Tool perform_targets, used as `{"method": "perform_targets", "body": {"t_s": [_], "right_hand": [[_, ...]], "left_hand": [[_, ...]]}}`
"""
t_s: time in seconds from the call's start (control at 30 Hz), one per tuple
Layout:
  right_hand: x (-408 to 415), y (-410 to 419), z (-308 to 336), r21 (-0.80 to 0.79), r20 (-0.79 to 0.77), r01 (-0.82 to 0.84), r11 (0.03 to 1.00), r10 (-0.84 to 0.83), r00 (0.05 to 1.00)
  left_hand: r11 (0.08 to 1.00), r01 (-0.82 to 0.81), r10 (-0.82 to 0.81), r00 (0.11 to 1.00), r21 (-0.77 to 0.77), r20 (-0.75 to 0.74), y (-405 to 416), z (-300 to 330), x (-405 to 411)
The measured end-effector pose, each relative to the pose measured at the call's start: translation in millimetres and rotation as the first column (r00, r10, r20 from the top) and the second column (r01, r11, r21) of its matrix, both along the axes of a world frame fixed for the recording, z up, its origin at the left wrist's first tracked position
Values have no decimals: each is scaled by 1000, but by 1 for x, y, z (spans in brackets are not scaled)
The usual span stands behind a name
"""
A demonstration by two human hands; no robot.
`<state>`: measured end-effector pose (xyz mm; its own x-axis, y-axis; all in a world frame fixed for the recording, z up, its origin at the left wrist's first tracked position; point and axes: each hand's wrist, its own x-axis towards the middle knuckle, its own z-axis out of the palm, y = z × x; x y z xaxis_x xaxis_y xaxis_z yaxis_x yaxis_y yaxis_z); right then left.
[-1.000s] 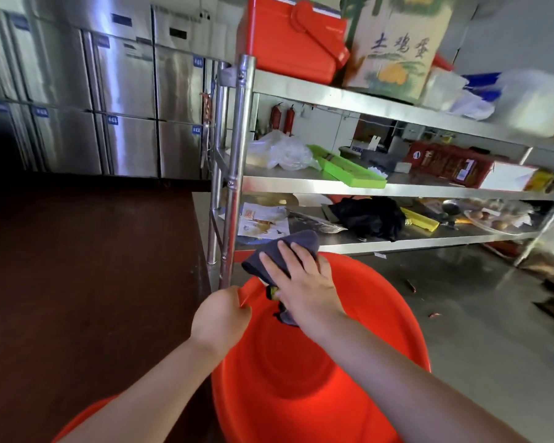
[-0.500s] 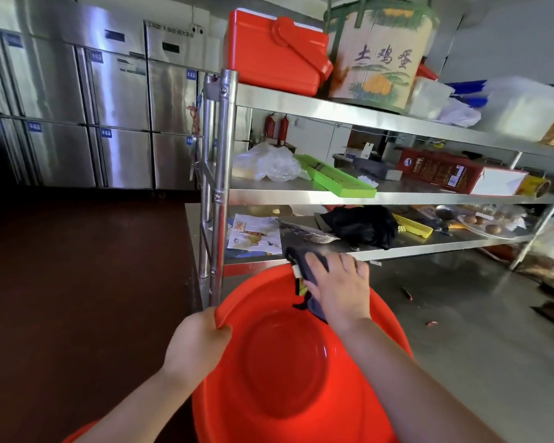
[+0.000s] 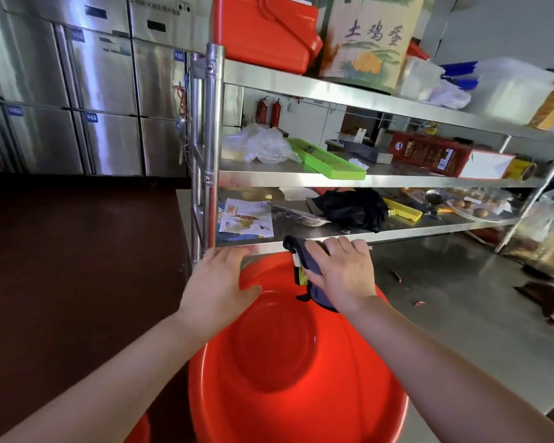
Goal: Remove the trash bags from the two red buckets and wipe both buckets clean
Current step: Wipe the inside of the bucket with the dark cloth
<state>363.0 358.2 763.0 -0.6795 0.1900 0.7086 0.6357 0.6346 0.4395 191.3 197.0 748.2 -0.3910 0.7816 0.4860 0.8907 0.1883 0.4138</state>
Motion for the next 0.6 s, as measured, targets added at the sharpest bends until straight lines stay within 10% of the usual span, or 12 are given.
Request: {"method": "perform_targets", "body": {"t_s": [0.4,0.6], "right_hand": [[-34,-1,-7,-19,-11,-160,987,160,987],[3,5,-28,-404,-120,156,901,-222,968]], "left_hand": [[998,-13,8,997,-59,-74,17,-9,-20],[983,-171,183,941,-68,285,-12,-18,-49]]}}
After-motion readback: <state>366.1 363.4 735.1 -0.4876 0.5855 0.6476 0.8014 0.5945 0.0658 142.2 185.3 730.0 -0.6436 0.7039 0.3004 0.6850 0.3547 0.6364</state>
